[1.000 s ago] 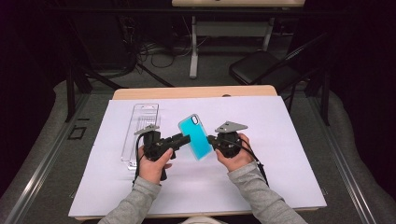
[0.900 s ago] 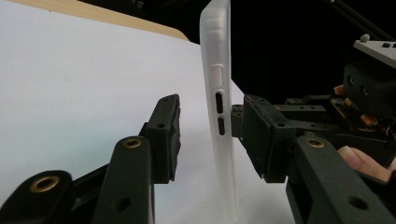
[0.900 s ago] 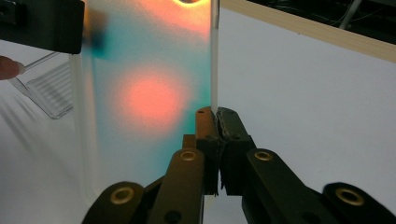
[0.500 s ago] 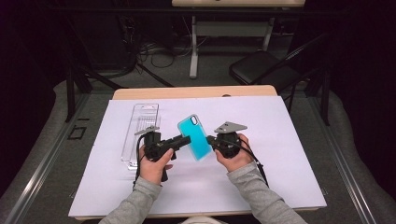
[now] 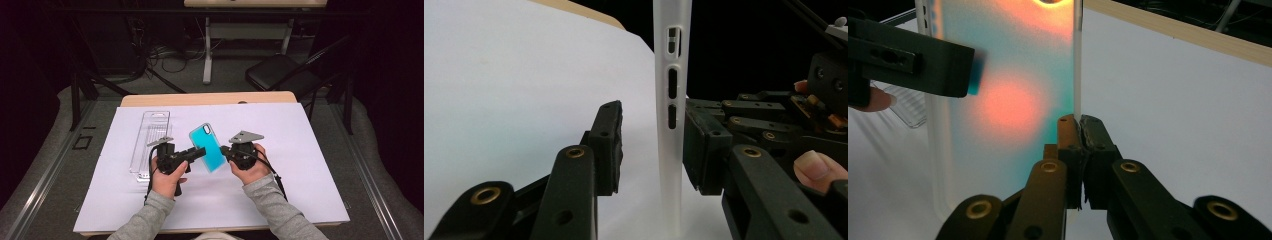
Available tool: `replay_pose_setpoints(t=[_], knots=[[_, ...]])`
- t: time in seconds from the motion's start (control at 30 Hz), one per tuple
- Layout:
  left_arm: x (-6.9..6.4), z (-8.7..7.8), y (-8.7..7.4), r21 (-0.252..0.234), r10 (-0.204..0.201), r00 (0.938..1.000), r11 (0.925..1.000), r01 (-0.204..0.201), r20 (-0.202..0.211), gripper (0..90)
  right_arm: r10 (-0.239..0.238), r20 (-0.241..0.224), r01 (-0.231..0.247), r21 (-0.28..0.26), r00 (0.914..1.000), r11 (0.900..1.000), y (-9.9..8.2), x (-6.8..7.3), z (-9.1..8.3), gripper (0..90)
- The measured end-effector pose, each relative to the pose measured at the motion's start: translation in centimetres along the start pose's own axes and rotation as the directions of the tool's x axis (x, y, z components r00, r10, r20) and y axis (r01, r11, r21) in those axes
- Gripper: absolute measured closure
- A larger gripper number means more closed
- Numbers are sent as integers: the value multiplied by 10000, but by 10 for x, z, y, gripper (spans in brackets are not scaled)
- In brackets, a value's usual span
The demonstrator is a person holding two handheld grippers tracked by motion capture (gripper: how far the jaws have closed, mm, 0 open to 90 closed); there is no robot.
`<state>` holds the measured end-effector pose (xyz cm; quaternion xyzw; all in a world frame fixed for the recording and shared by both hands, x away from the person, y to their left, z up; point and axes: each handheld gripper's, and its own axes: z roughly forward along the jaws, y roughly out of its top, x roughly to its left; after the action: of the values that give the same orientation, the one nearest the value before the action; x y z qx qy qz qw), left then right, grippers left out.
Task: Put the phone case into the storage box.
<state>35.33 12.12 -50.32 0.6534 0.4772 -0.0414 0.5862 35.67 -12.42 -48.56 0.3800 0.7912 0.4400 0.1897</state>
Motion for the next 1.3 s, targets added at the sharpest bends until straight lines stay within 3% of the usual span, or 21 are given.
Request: replay_pose_setpoints(t=[0.9,1.3], knots=[[-1,3,-3,113,-16,9998,9999,14,211,691,-16,-176,18,104,9998,9999,-1,3,2,881],[-1,2,-3,133,2,9996,9999,-6,285,770,61,-267,-56,178,9996,9998,-1,2,3,881]])
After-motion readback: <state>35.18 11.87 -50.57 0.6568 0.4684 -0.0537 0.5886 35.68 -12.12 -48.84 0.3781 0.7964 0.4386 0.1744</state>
